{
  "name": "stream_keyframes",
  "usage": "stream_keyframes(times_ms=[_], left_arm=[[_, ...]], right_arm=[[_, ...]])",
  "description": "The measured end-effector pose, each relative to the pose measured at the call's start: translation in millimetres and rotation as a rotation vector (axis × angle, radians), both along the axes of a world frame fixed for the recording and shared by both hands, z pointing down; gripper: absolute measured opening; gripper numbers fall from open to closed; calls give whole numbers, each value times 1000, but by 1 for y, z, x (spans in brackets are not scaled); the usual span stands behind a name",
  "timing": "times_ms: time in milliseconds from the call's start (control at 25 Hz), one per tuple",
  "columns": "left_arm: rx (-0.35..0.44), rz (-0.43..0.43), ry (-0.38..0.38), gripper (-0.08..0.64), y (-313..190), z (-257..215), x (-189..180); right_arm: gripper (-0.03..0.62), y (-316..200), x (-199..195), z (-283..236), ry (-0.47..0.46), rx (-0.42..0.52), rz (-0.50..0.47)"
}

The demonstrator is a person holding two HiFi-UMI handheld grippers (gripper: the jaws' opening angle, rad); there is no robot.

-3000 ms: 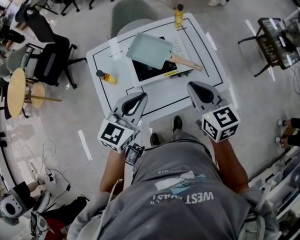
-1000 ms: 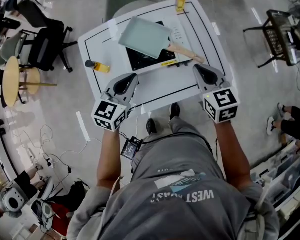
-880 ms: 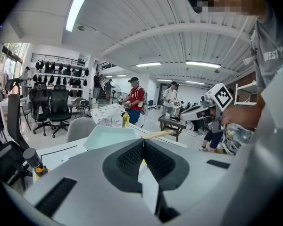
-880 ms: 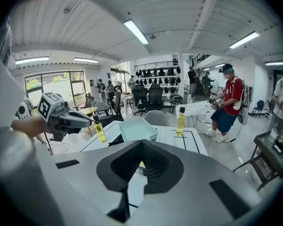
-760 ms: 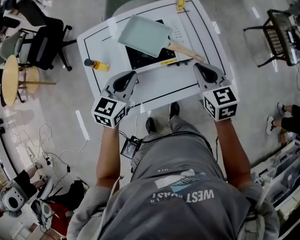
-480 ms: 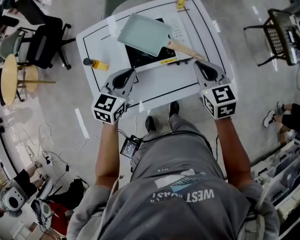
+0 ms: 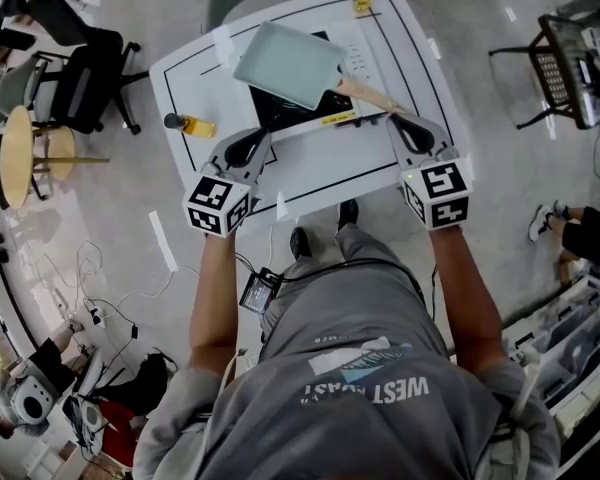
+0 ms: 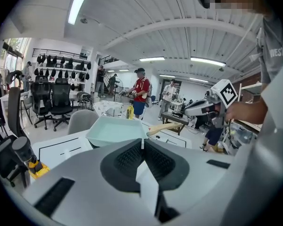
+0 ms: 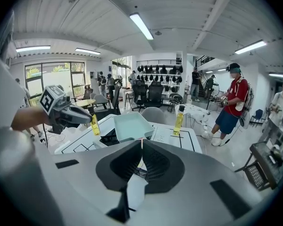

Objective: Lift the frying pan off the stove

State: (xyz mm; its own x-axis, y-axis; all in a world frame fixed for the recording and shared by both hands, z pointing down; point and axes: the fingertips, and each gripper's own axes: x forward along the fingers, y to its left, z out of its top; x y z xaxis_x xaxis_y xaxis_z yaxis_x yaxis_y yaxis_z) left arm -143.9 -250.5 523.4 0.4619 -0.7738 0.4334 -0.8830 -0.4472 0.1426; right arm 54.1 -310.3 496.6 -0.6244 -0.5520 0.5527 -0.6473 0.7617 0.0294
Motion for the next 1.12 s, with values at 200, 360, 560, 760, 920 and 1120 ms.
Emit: stream_keyframes(times_ms=[200,360,560,760,920,1120], left_arm=[[-15,-8,2,0,-8,8,-3],[-24,-21,3,6,-14,14,-5],[-37,-40,-4,31,-21,23,-9],[-42,-71,-9,61,-29,30,-15],[-46,-96,-17,97,-36,37,-20],[-56,-130,-20,149,-45,47,-27]], right_arm=[[28,-4,1,5,24,9,-4],[44,-6,4,10,46,3,-7],[76,-12,6,18,69,9,-15],[107,-16,7,28,93,5,-29],[148,-20,5,37,116,-3,-41],[195,-26,3,46,145,8,-56]])
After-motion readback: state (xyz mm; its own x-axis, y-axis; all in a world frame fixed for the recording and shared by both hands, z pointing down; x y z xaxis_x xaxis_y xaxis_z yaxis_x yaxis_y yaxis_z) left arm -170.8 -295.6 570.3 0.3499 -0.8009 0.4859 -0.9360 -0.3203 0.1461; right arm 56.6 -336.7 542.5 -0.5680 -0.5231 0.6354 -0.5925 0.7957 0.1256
